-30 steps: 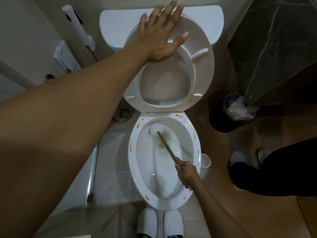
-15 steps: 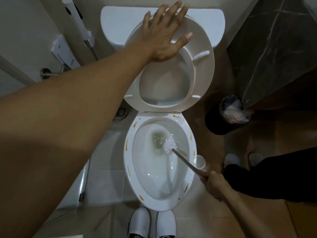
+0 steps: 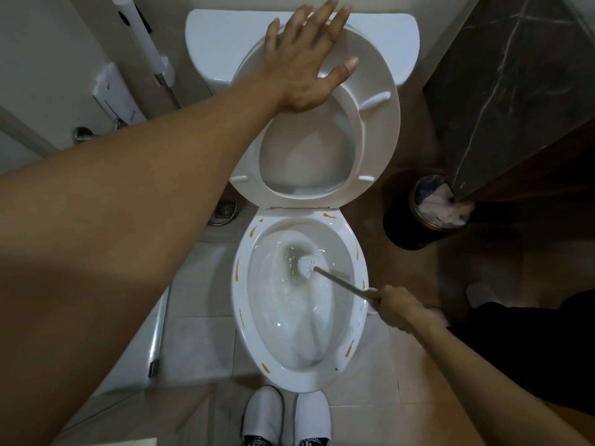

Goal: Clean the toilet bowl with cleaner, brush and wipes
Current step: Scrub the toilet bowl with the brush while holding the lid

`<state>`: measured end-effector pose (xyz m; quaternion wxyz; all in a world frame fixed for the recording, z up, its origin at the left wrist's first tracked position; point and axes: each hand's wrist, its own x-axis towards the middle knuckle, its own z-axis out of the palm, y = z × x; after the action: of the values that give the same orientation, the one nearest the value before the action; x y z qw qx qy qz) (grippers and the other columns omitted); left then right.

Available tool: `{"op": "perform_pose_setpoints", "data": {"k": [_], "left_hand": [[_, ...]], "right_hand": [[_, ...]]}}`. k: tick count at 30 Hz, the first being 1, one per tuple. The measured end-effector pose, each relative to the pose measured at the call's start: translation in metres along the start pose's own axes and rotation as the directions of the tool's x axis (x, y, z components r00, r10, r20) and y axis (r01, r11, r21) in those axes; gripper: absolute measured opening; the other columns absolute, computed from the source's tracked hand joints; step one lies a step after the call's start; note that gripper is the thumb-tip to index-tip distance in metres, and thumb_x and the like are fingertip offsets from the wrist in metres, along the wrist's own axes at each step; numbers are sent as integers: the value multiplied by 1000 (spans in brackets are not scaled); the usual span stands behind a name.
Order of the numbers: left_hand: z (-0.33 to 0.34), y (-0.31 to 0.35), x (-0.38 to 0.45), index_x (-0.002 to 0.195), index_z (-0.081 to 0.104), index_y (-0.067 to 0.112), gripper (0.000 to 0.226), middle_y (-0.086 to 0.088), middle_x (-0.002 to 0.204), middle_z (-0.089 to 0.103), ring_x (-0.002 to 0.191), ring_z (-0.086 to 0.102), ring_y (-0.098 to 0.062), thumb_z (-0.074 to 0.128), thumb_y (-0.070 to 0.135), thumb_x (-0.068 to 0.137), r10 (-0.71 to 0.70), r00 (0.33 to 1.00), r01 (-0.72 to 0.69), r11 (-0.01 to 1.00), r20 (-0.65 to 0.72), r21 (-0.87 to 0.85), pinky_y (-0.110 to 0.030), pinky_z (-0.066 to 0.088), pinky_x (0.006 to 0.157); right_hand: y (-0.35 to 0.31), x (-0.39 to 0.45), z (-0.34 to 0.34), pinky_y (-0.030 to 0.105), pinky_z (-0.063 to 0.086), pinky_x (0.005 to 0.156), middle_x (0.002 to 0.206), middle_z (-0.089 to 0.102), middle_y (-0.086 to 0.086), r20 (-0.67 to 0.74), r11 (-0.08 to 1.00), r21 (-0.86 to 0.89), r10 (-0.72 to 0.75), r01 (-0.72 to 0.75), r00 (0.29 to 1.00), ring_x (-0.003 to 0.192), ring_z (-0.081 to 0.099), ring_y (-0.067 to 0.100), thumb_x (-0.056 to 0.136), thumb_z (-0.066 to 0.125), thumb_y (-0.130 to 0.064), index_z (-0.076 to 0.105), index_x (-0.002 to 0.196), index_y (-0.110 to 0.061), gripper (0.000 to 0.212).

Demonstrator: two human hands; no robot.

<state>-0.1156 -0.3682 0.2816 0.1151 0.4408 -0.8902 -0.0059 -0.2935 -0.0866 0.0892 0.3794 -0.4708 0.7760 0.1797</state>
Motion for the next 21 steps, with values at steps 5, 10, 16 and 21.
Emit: {"op": "perform_pose_setpoints", "data": {"k": [5,10,16,21], "left_hand": [[1,-1,0,152,-1,26,70,1,160,0,147,1,-26,18,60,94,10,1000,-10,1000,-2,-1,-54,1,115],[0,-1,0,152,-1,26,70,1,160,-1,147,0,-26,18,61,94,9,1000,-9,1000,4,-4,-54,1,115],[-1,-1,0,152,-1,27,70,2,161,-1,147,-1,-25,18,61,95,8,1000,-8,1000,12,-10,-54,0,115],[-1,-1,0,152,-1,27,69,2,161,-1,147,-1,-25,19,60,95,4,1000,-4,1000,5,-10,-54,0,115]], "right_hand": [[-10,7,-6,35,52,72,100,61,5,-35,1000,-9,-10,10,999,81,61,24,98,37,-36,59,126,-22,38],[-14,-2,-20,33,55,76,106,60,5,52,988,-153,-26,34,998,84,62,23,99,41,-30,56,130,-24,35],[-18,6,-28,36,54,80,116,60,9,6,990,-140,-32,32,999,96,63,29,99,38,-34,55,132,-25,38],[-8,0,-30,22,41,47,99,60,4,40,989,-140,-32,37,999,63,53,15,100,40,-32,58,129,-22,35]]}}
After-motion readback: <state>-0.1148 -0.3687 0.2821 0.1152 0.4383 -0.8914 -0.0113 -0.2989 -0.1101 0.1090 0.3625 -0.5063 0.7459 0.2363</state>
